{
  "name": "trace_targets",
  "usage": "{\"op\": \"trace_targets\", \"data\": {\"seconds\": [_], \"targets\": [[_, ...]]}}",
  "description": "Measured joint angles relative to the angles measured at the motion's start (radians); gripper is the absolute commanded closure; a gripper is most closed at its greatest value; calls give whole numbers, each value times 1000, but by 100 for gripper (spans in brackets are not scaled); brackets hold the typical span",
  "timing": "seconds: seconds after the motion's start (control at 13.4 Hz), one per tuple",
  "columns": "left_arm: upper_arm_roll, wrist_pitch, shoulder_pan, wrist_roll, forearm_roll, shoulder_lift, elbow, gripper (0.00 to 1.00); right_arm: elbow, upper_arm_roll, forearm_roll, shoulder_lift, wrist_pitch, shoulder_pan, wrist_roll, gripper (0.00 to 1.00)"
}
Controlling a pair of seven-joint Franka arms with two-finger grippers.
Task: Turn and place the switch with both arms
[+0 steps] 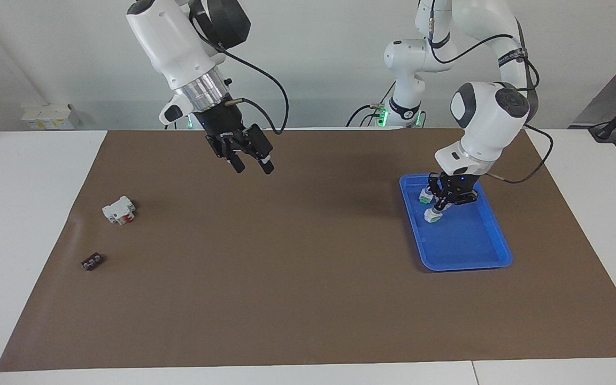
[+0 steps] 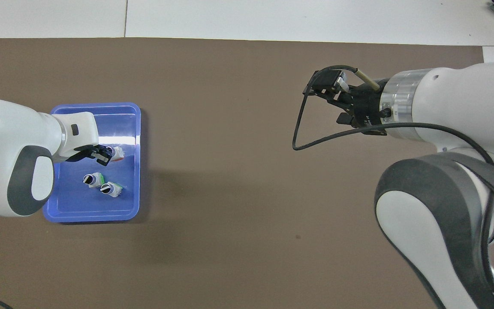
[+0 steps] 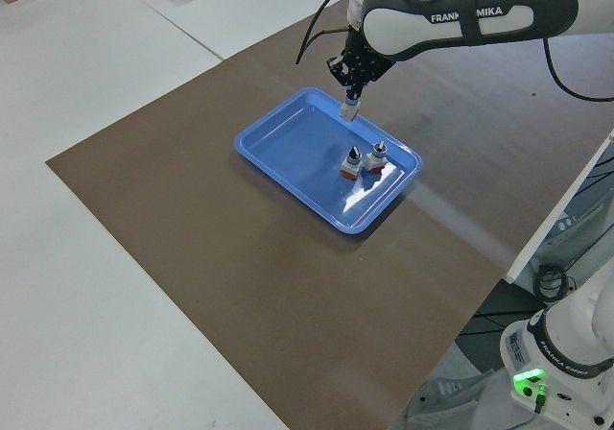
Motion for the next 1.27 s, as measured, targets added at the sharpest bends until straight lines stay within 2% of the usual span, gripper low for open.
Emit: {"op": "trace_targets", "data": {"seconds": [0.07, 0.15, 0.22, 0.3, 0.6, 0.75, 0.9, 1.12, 1.27], "targets": [[0, 29, 4, 0, 0, 0, -30, 100, 1, 0, -26, -6, -29, -13, -38, 0], [0, 43, 8, 0, 0, 0, -48, 81, 1, 0, -50, -14, -65, -29, -87, 0], [0, 48, 11, 0, 0, 0, -57, 24, 2, -1, -71, -25, -110, -48, -147, 0], [1, 52, 13, 0, 0, 0, -58, 0, 3, -4, -105, -39, -165, -64, -209, 0], [1, 3, 13, 0, 0, -20, -44, 0, 3, -23, -250, -103, -363, -176, -459, 0], [2, -86, 14, -5, 0, -61, -9, 0, 19, -22, -299, -114, -426, -243, -541, 0], [4, -195, 21, -66, 0, -129, 1, 0, 84, -2, -314, -91, -501, -301, -555, 0], [8, -242, 55, -217, 0, -212, 11, 0, 92, 37, -317, -75, -528, -375, -555, 0], [9, -301, 64, -256, 0, -219, 89, 0, 91, 38, -317, -75, -528, -391, -555, 0]]}}
